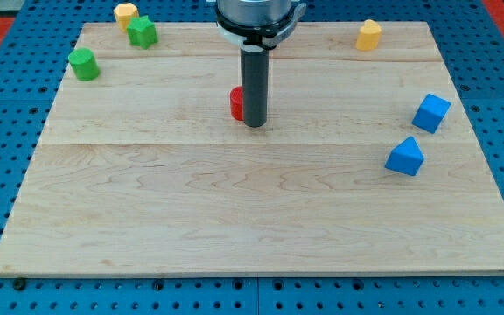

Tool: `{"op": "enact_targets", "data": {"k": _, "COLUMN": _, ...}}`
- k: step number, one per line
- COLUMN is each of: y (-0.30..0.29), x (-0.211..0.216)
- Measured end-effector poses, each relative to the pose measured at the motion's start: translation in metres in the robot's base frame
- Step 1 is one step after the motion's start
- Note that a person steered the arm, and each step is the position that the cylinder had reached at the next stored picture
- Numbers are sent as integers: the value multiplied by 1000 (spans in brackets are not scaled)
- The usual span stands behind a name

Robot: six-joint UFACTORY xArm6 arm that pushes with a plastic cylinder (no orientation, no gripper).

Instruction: Slide the red circle at the center left

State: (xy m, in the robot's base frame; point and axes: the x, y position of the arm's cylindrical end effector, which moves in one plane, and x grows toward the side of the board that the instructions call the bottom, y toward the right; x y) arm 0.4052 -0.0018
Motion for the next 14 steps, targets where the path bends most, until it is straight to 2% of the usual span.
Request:
{"op": "enact_targets", "data": {"k": 2, "y": -17, "x": 0}}
{"op": "enact_targets", "data": {"k": 9, "y": -150, "x": 4}}
{"op": "enact_targets", "data": {"k": 10, "y": -91, "x": 19}}
{"op": "enact_targets", "data": {"k": 11, "y": 17, "x": 15}}
{"op": "enact_targets", "data": {"k": 12, "y": 49, "x": -30}}
{"op": "enact_targets", "data": {"k": 13, "y": -32, "x": -33}}
{"op": "enact_targets", "data": {"k": 14, "y": -136, "x": -33}}
